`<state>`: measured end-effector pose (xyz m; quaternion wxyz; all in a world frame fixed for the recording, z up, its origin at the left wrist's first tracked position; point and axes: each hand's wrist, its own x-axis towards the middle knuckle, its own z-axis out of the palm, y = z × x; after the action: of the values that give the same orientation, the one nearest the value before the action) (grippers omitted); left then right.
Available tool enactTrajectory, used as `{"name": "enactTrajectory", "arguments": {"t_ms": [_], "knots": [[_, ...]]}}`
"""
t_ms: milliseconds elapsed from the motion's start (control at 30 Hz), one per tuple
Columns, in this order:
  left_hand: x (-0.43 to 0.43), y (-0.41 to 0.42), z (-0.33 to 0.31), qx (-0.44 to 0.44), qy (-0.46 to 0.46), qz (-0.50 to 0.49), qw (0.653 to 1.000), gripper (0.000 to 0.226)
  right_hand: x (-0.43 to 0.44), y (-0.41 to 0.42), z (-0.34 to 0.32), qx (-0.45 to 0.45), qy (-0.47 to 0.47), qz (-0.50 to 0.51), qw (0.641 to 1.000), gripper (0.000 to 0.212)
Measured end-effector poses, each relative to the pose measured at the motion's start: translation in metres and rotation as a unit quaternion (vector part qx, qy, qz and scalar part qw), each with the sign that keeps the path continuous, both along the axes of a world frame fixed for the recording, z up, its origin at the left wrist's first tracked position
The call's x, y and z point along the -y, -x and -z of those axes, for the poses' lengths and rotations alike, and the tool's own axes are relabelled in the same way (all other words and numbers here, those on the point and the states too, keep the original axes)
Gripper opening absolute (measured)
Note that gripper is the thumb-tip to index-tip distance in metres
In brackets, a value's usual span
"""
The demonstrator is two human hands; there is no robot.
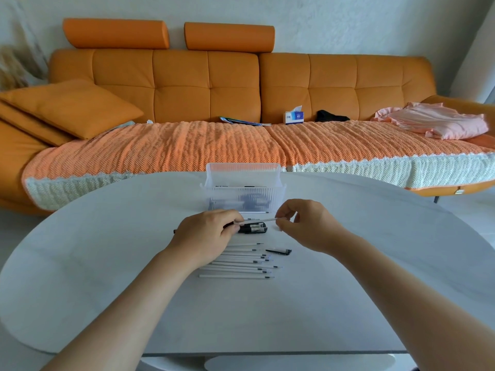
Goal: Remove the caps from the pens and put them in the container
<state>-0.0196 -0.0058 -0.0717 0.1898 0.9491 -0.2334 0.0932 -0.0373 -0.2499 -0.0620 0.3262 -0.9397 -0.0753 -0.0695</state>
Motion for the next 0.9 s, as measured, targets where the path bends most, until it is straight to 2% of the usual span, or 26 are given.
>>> {"name": "enactTrajectory", "arguments": {"t_ms": [267, 500, 600, 800, 900], "knots": [[0.012, 0.006, 0.001, 0.001, 0.009, 0.045, 0.999, 0.013, -0.019, 0.003, 0.004, 0.014, -0.025, -0.050, 0.998, 0.010], [0.012, 0.005, 0.001, -0.019, 0.025, 0.032, 0.999, 0.008, -0.024, 0.004, 0.000, 0.005, -0.045, -0.060, 0.997, 0.021], [0.012, 0.005, 0.000, -0.016, 0.021, 0.035, 0.999, 0.008, -0.021, 0.003, -0.002, 0.010, -0.048, -0.040, 0.998, 0.014], [0.016, 0.007, 0.000, -0.009, 0.036, 0.046, 0.998, 0.016, -0.025, 0.007, -0.001, 0.014, -0.042, -0.065, 0.997, 0.017], [0.017, 0.007, -0.002, 0.008, 0.042, 0.047, 0.998, 0.015, -0.023, 0.006, -0.001, 0.020, -0.030, -0.065, 0.997, 0.011]]}}
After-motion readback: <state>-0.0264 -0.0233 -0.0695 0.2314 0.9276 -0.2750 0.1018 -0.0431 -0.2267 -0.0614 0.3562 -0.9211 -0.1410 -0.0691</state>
